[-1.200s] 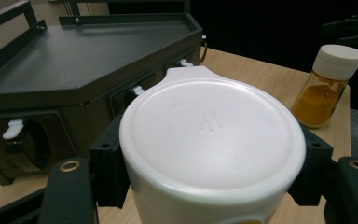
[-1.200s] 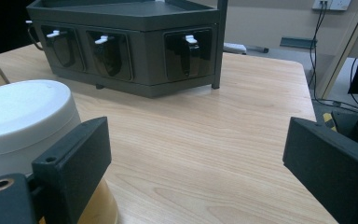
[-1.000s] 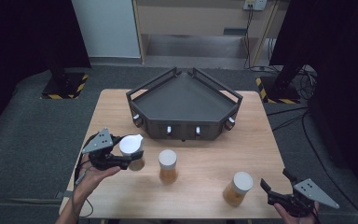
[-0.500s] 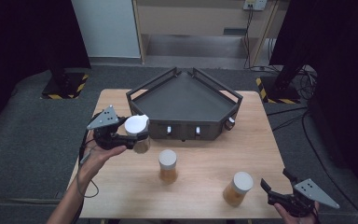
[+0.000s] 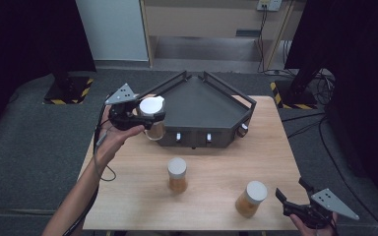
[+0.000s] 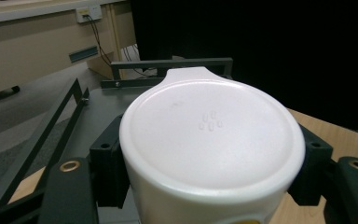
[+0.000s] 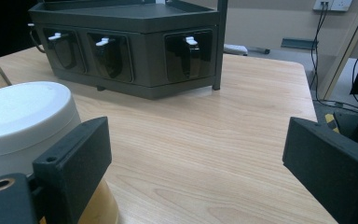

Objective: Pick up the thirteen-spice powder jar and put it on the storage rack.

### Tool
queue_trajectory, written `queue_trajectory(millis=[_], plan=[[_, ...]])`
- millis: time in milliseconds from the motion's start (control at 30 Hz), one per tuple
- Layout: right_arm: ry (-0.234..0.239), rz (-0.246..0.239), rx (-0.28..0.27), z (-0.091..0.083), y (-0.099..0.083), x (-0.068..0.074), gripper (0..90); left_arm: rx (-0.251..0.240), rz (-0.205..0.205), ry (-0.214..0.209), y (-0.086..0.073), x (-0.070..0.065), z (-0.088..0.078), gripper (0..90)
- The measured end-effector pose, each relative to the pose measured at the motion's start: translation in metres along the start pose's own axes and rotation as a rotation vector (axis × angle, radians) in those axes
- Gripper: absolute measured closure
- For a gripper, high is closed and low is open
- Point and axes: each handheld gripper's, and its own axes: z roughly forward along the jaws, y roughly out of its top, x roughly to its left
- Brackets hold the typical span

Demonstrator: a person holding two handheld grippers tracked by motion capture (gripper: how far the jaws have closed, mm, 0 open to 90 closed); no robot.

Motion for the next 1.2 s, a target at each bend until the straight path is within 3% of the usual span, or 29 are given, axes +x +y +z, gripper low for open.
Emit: queue_trajectory(millis=[267,533,667,967,1200], plan=[[0.000,0.003,0.000,0.000,0.000,0.000,7.7,-0.001,-0.045,0.059,0.007,0.014,0.023,29.6],[0.000,0.007,0.001,0.000,-0.001,-0.001,7.9,-0.012,-0.084,0.147,0.007,0.024,0.049,29.6],[0.000,0.012,-0.001,0.000,-0.001,-0.002,7.9,0.008,-0.061,0.193,0.011,0.024,0.062,29.6],[0.002,0.018,0.000,0.000,-0.001,-0.002,7.9,0.017,-0.076,0.246,0.009,0.029,0.087,29.6],[0.004,0.022,-0.005,0.000,-0.002,-0.003,7.9,0.015,-0.106,0.257,0.000,0.033,0.099,29.7]])
